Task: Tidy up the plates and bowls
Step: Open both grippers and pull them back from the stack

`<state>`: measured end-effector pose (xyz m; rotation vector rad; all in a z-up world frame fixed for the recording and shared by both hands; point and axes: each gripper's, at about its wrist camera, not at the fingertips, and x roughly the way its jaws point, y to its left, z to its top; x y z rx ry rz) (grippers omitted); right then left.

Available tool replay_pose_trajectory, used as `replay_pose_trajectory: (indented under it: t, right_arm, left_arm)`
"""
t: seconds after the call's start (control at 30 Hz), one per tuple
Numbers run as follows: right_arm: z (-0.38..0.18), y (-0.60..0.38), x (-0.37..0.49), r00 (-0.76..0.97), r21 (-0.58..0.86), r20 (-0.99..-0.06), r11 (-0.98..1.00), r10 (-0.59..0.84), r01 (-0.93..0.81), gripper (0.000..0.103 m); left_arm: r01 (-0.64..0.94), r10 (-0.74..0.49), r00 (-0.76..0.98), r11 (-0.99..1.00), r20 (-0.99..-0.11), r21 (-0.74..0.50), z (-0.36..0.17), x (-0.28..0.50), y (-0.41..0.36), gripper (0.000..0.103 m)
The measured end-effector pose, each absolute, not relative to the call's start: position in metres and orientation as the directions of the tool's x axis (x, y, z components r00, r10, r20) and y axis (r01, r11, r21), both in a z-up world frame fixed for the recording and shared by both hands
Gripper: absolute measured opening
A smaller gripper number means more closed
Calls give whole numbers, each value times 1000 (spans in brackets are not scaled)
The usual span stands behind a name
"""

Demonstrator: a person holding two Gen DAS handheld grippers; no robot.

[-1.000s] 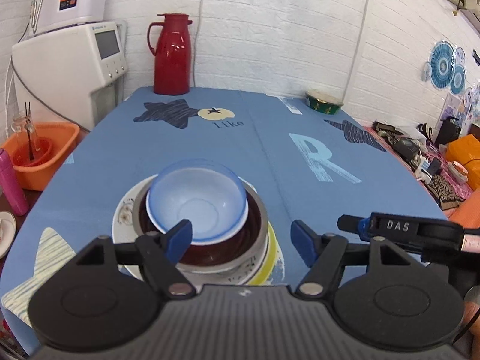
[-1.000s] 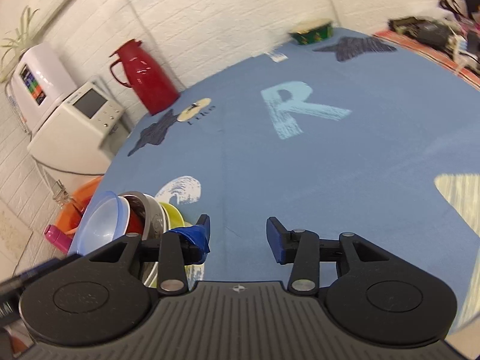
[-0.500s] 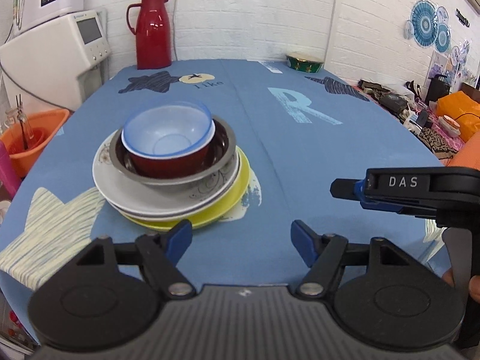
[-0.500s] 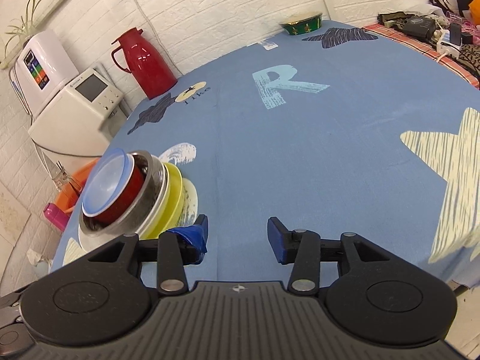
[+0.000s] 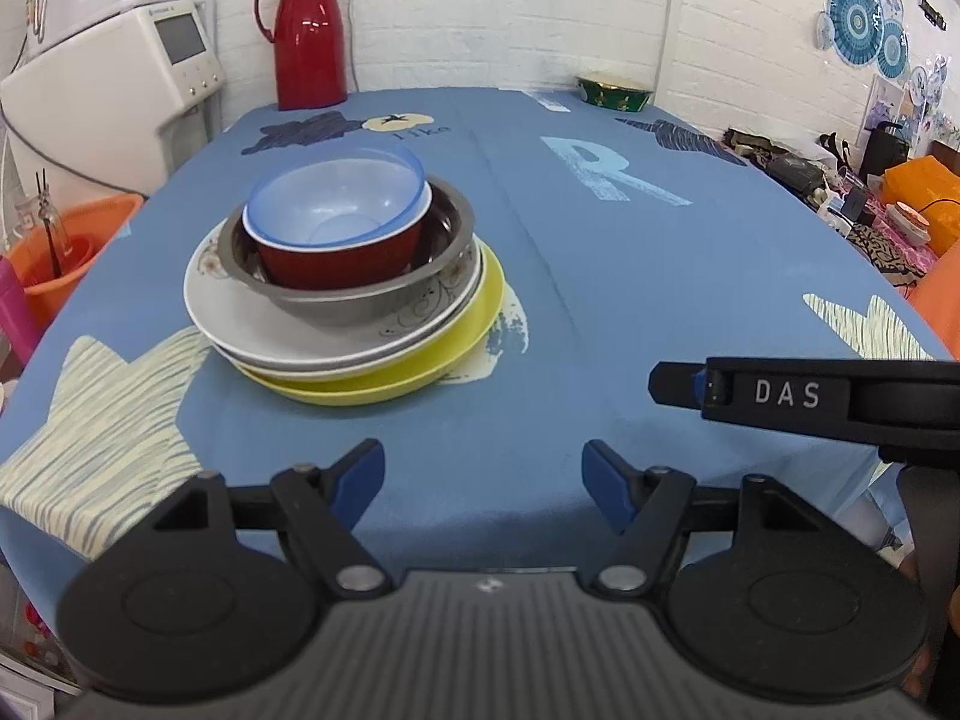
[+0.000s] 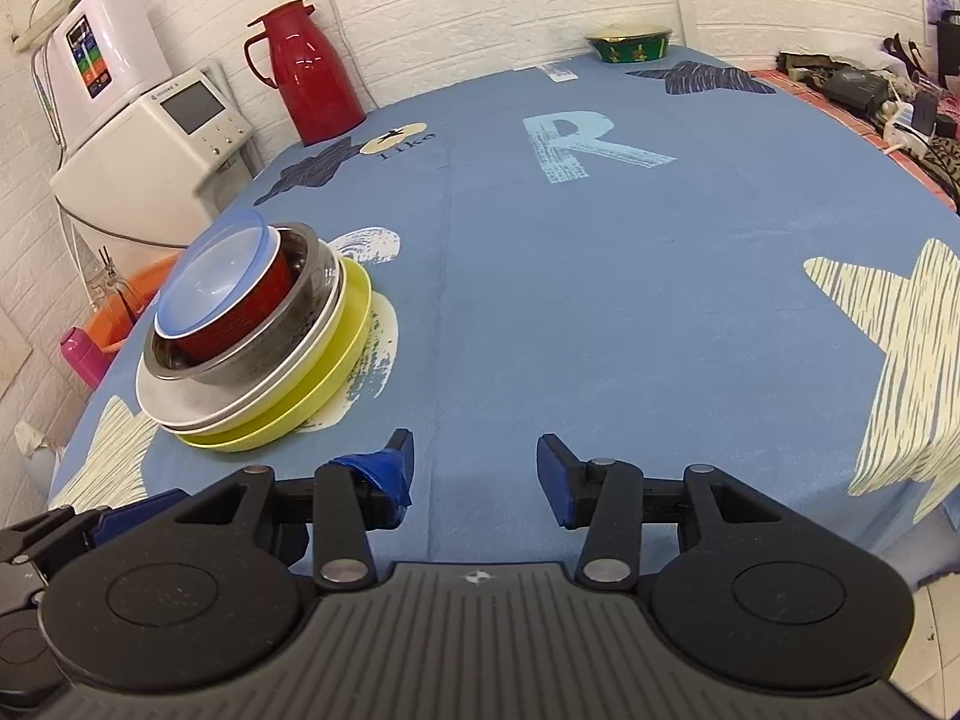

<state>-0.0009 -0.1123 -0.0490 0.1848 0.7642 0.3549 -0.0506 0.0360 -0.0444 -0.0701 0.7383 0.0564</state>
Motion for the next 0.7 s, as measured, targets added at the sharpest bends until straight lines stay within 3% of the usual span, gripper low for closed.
replay_pose_trajectory:
  t: [0.4, 0.7]
  right_arm:
    - [-57, -110, -6, 659, 291, -652, 926, 377, -242, 32]
    - [-57, -111, -8, 661, 297, -647, 924, 379, -239, 33]
  left_arm:
    - [-80, 31, 719, 996, -694, -38, -59, -57, 36, 71]
    - [-83, 36, 749, 996, -661, -39, -55, -62, 36, 71]
